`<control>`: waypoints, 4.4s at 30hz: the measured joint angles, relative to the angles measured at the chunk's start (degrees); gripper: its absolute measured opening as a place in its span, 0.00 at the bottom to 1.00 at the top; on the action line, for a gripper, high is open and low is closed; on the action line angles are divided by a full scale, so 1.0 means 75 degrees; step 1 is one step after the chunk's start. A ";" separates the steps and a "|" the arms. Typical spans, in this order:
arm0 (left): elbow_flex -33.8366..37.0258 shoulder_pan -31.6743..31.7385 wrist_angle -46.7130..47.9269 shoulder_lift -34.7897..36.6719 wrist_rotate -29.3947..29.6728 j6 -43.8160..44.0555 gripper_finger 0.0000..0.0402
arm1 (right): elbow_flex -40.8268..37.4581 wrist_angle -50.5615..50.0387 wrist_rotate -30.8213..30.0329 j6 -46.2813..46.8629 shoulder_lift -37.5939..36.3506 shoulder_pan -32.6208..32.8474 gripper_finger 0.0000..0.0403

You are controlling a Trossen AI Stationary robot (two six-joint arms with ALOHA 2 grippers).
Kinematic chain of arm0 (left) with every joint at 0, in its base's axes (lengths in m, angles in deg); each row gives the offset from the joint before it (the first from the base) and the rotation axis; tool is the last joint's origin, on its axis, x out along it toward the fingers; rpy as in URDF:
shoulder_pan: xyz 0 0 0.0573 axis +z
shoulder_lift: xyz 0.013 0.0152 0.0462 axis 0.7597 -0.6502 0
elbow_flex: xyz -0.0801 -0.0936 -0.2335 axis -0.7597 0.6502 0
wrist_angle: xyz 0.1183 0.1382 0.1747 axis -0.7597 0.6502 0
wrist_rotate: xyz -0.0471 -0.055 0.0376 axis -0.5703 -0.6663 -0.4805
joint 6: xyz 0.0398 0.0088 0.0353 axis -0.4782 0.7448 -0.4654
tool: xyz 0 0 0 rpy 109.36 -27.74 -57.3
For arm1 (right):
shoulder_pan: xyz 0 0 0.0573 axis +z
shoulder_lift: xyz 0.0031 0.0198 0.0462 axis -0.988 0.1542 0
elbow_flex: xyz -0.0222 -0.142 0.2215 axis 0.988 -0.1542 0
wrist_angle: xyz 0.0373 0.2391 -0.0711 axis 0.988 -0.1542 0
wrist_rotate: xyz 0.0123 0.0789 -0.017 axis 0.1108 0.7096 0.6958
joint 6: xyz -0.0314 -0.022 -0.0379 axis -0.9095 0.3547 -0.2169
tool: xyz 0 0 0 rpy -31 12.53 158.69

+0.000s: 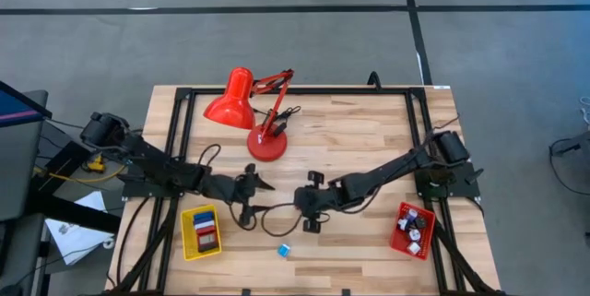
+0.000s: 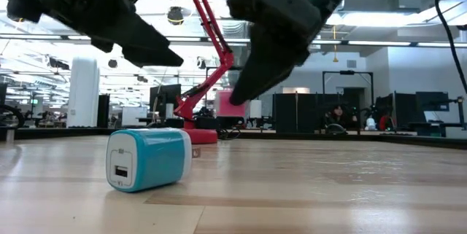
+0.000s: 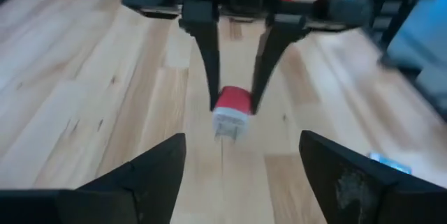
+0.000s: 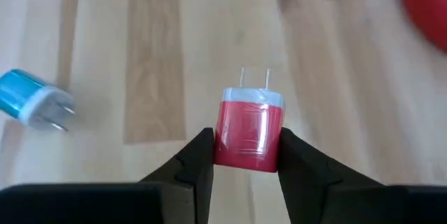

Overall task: Pick & Place Office items
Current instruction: Put the pink charger adapter into the red bin

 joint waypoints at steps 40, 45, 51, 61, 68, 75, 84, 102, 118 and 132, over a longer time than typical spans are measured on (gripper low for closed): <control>0.0893 0.0093 -0.5682 -0.0028 -0.0917 -0.1208 0.59 | -0.2194 1.0198 -0.0684 -0.3827 -0.0339 0.0303 0.29; 0.0888 0.0093 -0.5737 -0.0028 -0.1116 -0.1210 0.59 | -0.1911 1.0206 -0.0675 -0.3975 -0.0060 0.0179 0.29; 0.0885 0.0087 -0.5770 -0.0028 -0.1132 -0.1286 0.55 | -0.1854 1.0190 -0.0675 -0.3998 0.0056 0.0174 0.29; 0.0885 0.0087 -0.5786 -0.0028 -0.1103 -0.1555 0.34 | -0.1854 1.0203 -0.0736 -0.3922 0.0055 0.0174 0.30; 0.0888 0.0087 -0.5798 -0.0028 -0.1118 -0.1514 0.38 | -0.1854 1.0180 -0.0704 -0.3876 0.0053 0.0171 0.35; 0.0916 0.0079 -0.5423 -0.0039 -0.1169 -0.1327 0.35 | -0.1853 0.9315 -0.0684 -0.3999 0.0016 0.0245 0.47; 0.0870 0.0087 -0.3902 -0.0025 -0.1087 -0.0666 0.35 | -0.1854 0.6643 -0.0953 -0.3205 -0.0714 0.0459 0.62; -0.0375 0.0206 0.0437 -0.0028 0.2404 -0.1718 0.35 | -0.1093 0.2290 -0.1123 0.2805 -0.1770 -0.0789 0.77; -0.0482 0.0405 0.0980 -0.0028 0.2691 -0.1700 0.35 | 0.2094 -0.0246 -0.1080 0.3462 0.0324 -0.1098 0.78; -0.0482 0.0248 0.0951 -0.0028 0.2691 -0.1718 0.35 | 0.2634 -0.0911 -0.1283 0.4286 0.0822 -0.1247 0.72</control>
